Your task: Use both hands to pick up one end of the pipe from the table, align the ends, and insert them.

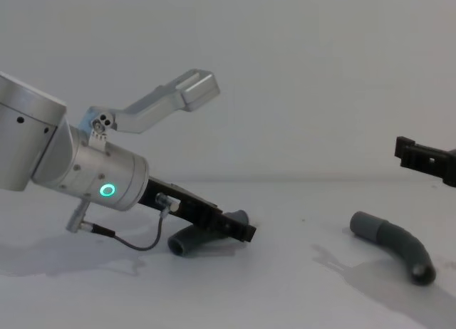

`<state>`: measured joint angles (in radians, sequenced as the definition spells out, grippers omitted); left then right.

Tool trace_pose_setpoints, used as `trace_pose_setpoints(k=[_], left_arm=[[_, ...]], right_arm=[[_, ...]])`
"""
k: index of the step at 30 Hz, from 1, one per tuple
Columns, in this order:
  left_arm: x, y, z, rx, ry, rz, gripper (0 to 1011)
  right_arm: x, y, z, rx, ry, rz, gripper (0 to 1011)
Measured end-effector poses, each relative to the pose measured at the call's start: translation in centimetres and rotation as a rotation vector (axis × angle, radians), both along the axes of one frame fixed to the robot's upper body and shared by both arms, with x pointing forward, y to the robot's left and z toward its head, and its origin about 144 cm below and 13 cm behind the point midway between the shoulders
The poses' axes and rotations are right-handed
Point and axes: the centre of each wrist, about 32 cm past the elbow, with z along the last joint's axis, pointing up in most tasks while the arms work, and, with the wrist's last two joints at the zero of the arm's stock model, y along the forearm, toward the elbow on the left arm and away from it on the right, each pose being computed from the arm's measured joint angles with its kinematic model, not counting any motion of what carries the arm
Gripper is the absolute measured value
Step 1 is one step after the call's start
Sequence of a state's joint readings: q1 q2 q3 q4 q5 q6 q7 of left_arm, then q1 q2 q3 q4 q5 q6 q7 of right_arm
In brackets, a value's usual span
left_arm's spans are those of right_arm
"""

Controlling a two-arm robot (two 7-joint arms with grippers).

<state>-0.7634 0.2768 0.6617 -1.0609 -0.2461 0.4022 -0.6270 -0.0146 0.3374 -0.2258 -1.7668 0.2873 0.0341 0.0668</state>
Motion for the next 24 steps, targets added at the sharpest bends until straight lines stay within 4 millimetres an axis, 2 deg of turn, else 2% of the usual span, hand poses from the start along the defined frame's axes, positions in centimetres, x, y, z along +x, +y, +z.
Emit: trace_pose_setpoints(k=[21, 24], left_arm=[[0.09, -0.90, -0.38, -0.029, 0.061, -0.001, 1000], [0.10, -0.98, -0.45, -0.034, 0.070, -0.003, 968]], right_arm=[[0.00, 0.00, 0.00, 0.000, 0.000, 0.000, 1002], [0.00, 0.00, 0.00, 0.000, 0.000, 0.000, 1002]])
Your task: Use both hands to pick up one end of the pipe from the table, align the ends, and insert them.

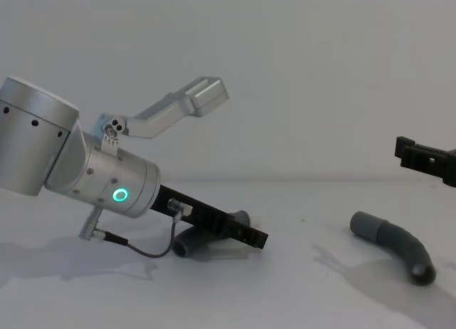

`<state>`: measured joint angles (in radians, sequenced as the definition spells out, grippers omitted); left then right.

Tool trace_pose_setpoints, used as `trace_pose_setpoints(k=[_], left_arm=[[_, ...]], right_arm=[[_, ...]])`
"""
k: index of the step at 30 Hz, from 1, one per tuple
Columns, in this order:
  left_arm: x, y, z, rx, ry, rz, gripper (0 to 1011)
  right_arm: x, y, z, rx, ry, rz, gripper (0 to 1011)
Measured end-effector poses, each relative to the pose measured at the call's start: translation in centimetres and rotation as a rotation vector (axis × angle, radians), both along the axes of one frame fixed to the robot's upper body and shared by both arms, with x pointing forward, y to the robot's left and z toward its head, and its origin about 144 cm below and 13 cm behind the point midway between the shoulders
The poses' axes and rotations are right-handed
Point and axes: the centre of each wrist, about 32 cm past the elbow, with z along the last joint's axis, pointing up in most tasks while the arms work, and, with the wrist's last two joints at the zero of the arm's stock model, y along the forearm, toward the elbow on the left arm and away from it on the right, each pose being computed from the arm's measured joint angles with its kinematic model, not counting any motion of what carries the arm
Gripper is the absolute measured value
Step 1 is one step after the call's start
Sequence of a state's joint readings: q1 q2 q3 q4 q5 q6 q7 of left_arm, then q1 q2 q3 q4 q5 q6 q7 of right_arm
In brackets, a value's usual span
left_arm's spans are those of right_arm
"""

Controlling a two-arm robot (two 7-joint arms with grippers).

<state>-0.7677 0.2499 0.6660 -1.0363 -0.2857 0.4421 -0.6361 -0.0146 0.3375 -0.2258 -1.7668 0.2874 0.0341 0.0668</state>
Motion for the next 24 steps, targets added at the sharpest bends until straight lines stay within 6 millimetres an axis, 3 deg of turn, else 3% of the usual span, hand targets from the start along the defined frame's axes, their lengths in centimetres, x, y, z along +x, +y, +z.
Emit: trace_pose_setpoints(k=[14, 20, 24], left_arm=[[0.03, -0.19, -0.08, -0.009, 0.016, -0.004, 628], [0.03, -0.21, -0.11, -0.011, 0.019, -0.004, 407], [0.03, -0.22, -0.12, -0.011, 0.020, -0.005, 380]], right_arm=[[0.00, 0.00, 0.00, 0.000, 0.000, 0.000, 1002], [0.00, 0.00, 0.00, 0.000, 0.000, 0.000, 1002], [0.00, 0.00, 0.00, 0.000, 0.000, 0.000, 1002]])
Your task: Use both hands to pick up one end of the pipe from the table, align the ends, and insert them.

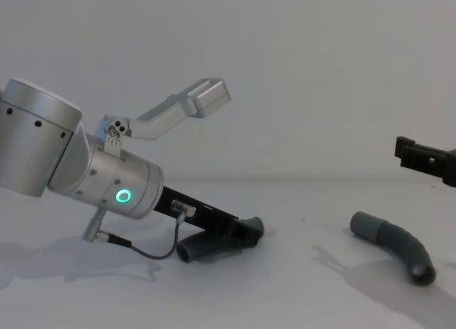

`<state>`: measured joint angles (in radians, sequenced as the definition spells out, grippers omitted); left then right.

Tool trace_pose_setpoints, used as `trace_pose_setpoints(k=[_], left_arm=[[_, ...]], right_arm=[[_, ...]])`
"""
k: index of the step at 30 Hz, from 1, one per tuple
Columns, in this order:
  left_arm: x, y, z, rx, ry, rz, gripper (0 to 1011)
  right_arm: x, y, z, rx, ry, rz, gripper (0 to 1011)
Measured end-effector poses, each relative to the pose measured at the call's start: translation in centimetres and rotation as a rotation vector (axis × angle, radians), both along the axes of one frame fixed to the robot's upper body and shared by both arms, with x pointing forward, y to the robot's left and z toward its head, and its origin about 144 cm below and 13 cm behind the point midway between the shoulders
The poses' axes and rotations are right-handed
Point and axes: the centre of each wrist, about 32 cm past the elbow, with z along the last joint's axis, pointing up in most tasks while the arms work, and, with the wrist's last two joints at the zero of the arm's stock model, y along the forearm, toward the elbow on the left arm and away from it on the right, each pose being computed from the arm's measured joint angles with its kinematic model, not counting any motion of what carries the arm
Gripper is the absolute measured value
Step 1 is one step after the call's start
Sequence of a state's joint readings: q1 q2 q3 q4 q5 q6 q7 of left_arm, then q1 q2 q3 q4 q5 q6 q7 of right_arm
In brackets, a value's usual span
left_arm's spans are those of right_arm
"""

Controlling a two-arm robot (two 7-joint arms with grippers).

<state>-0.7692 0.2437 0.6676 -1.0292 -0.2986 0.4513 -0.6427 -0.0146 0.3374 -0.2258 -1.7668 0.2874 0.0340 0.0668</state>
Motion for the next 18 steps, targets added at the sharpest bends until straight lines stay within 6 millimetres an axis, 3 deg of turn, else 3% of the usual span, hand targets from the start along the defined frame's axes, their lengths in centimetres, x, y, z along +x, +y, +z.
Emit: trace_pose_setpoints(k=[12, 18], left_arm=[[0.0, 0.0, 0.0, -0.002, 0.003, 0.000, 377], [0.0, 0.0, 0.0, -0.002, 0.004, 0.000, 377]], right_arm=[[0.0, -0.1, 0.2, -0.007, 0.000, 0.011, 1001], [0.4, -0.6, 1.1, -0.051, 0.013, 0.062, 1002]])
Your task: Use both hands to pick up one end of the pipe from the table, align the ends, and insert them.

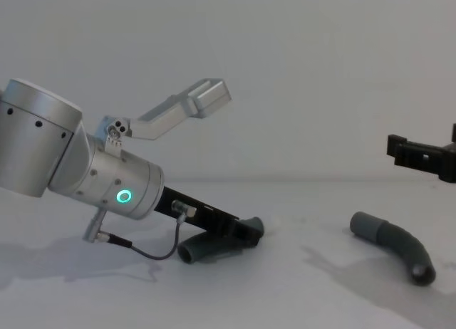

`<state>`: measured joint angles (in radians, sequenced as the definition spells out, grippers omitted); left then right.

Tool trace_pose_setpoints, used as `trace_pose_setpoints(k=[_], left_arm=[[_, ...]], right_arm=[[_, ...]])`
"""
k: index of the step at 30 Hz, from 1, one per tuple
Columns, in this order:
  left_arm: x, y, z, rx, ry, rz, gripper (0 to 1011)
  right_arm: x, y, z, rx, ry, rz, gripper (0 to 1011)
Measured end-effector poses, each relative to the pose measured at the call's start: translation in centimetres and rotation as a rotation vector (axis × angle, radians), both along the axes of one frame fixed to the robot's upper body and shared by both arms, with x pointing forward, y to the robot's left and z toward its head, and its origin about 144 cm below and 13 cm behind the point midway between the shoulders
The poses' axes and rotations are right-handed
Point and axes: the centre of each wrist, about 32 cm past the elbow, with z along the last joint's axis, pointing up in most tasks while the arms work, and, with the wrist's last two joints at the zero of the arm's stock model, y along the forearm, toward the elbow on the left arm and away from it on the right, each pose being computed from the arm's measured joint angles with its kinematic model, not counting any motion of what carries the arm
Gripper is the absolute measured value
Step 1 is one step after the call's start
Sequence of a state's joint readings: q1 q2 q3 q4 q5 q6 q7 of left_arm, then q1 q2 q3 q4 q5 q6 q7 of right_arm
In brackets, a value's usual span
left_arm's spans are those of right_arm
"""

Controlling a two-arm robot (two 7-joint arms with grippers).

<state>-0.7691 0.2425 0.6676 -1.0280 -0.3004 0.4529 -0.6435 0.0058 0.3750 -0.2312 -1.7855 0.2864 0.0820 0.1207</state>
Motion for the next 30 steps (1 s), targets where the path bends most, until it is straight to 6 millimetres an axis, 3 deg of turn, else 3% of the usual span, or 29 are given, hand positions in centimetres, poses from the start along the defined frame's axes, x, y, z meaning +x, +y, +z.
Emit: trace_pose_setpoints(k=[18, 30], left_arm=[[0.0, 0.0, 0.0, 0.000, 0.000, 0.000, 376], [0.0, 0.0, 0.0, 0.000, 0.000, 0.000, 377]], right_arm=[[2.3, -0.9, 4.1, -0.145, 0.169, 0.098, 1001], [3.9, -1.0, 5.3, -0.173, 0.325, 0.064, 1002]])
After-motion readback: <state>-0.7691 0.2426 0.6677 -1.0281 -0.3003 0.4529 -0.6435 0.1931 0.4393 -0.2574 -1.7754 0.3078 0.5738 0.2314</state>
